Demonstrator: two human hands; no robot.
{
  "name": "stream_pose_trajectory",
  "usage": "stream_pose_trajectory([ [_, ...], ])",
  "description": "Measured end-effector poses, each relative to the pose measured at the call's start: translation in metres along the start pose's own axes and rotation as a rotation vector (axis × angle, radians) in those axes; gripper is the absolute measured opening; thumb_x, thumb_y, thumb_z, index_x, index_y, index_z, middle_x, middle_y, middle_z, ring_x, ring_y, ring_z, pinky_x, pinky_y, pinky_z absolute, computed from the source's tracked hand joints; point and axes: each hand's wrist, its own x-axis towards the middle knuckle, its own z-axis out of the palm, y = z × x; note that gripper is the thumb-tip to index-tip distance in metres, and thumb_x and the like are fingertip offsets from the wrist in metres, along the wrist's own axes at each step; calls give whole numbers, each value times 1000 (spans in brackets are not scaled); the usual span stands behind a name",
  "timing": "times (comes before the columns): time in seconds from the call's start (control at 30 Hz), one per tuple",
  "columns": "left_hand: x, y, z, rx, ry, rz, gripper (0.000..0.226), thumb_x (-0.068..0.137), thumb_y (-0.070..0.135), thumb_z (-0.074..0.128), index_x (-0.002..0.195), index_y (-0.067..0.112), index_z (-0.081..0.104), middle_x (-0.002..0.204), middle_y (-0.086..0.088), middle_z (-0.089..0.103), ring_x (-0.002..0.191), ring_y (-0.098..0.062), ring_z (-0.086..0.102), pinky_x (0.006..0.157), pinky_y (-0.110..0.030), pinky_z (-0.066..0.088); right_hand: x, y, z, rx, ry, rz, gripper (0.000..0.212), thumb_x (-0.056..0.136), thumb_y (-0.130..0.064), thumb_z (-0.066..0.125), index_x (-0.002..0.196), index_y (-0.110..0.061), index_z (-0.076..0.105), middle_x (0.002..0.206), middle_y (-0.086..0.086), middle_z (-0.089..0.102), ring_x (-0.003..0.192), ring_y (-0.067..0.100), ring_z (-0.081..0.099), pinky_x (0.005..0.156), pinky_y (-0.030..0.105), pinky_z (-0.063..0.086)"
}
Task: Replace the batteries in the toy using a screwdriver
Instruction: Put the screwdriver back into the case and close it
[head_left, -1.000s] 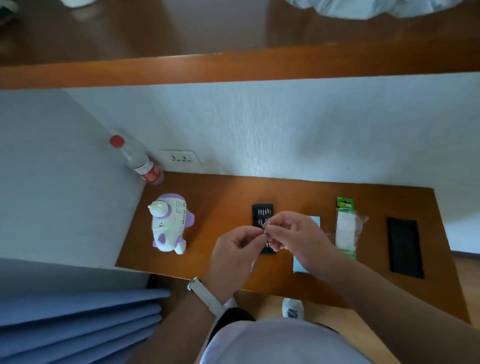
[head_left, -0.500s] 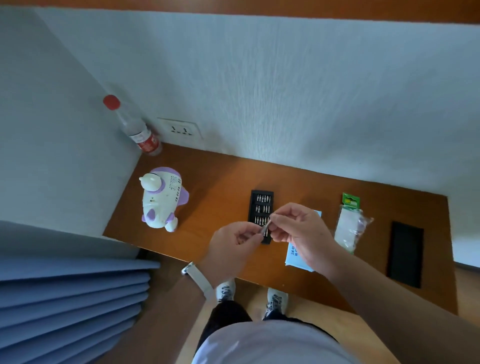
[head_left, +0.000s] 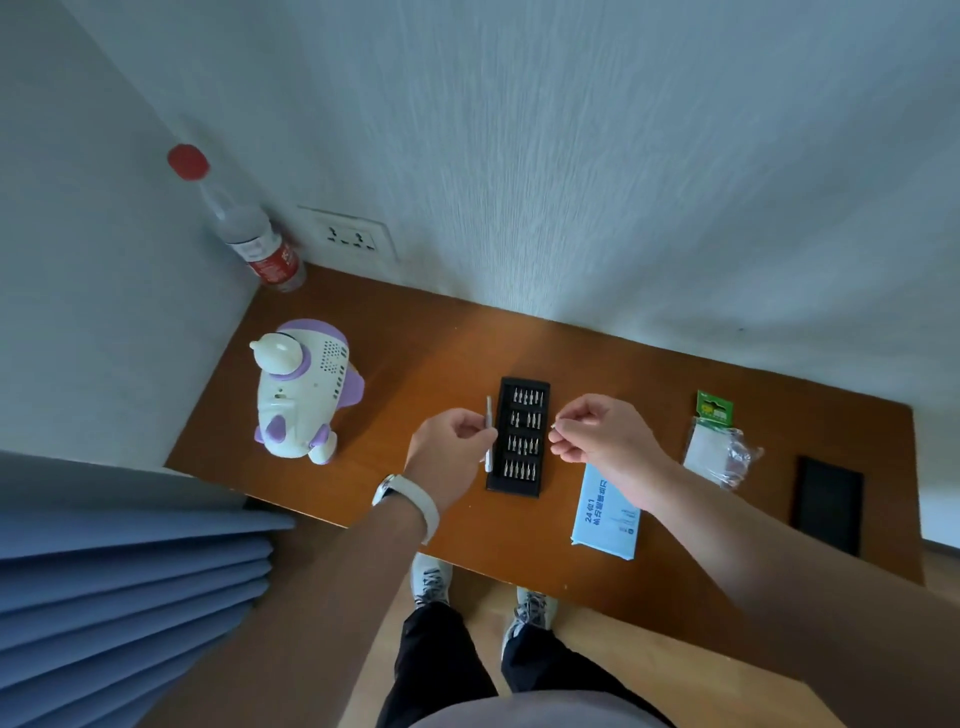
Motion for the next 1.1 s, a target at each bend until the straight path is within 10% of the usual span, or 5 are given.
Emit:
stream_pose_trajectory([
  [0.6, 34, -13, 30, 209, 3, 25, 13, 91, 36, 65, 81, 34, 57, 79, 14, 64, 71, -3, 61, 55, -18, 43, 50, 7, 28, -660, -68, -174, 10, 91, -30, 61, 86, -38, 64, 88, -12, 66, 81, 17, 67, 71, 39, 57],
  [1.1, 39, -18, 31, 114, 21, -10, 23, 93, 27, 68, 115, 30, 60, 88, 15, 65, 77, 0, 61, 55, -10, 40, 53, 15, 36, -507, 109, -129, 38, 84, -22, 74, 109, -26, 47, 94, -7, 55, 77, 8, 60, 52, 19, 42],
])
